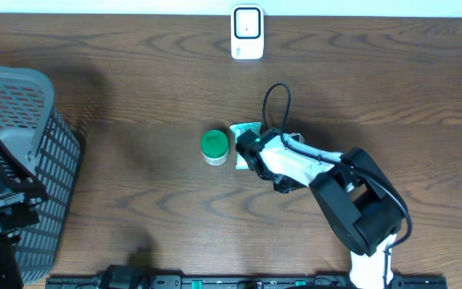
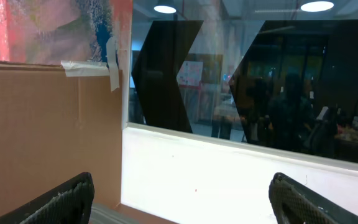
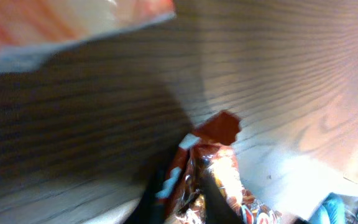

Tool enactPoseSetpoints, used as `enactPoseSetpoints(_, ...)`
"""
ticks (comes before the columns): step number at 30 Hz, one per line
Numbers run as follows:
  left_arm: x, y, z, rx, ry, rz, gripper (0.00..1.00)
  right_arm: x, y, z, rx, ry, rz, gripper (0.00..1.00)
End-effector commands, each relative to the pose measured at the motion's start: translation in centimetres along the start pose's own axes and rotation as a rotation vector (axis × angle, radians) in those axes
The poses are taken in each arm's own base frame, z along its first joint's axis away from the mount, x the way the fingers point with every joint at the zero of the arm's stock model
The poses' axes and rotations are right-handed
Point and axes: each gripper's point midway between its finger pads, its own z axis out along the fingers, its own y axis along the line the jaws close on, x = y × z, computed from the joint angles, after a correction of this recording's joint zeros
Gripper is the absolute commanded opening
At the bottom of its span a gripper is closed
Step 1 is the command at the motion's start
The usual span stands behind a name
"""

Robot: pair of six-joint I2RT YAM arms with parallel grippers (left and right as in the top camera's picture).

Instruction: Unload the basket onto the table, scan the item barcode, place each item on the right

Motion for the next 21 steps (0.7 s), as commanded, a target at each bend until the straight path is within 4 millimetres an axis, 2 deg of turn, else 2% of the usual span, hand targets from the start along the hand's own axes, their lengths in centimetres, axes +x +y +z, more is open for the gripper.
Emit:
enactPoseSetpoints(1,-0.4,0.4,-0.4,-0.011,-0.015,-0.014,0.90,0.8,0.5,0.8,-0.009,0.043,0.008,0.01)
enactPoseSetpoints(5,-0.3,0.4,-0.4,-0.011,-0.012,-0.013,0.90,0.1,-0.5,-1.5,-0.015,0.057,-0.038,0.01)
enactPoseSetpoints(8,-0.2,0.4,-0.4,-0.011,-0.011,-0.012,0.90,-1.5,0.6,-5.3,-0.192,0.027,-0.159,0.01)
enactPoseSetpoints(10,-0.2,0.4,-0.4,-0.011,-0.011,-0.012,0.90,-2.3,2.1,-9.1,-0.398,-0.010,-0.246,0.01)
enactPoseSetpoints(12,-0.2,0.4,-0.4,-0.011,-0.010,-0.012,0.90,-3.1,3.3,-14.2,-0.642,-0.081,-0.316,0.01)
enactPoseSetpoints(14,-0.2,0.4,-0.4,-0.011,-0.010,-0.011,0.90,-3.6,3.5,-18.7,-0.847,-0.159,-0.364,0.01)
enactPoseSetpoints(15,-0.2,0.4,-0.4,-0.011,-0.010,-0.012,0.90,-4.0,3.2,-21.0,-0.957,-0.211,-0.391,0.01)
enactPoseSetpoints(18,-0.2,0.4,-0.4,-0.011,-0.010,-0.011,0.90,-4.6,1.4,-25.6,-1.211,-0.332,-0.430,0.01)
enactPoseSetpoints(20,-0.2,0.4,-0.4,-0.011,-0.010,-0.012,0.90,-5.5,0.0,-26.8,-1.324,-0.390,-0.431,0.01)
enactPoseSetpoints(21,-0.2,0.4,-0.4,-0.011,-0.010,-0.012,0.90,-6.7,-1.1,-26.5,-1.381,-0.429,-0.420,0.01)
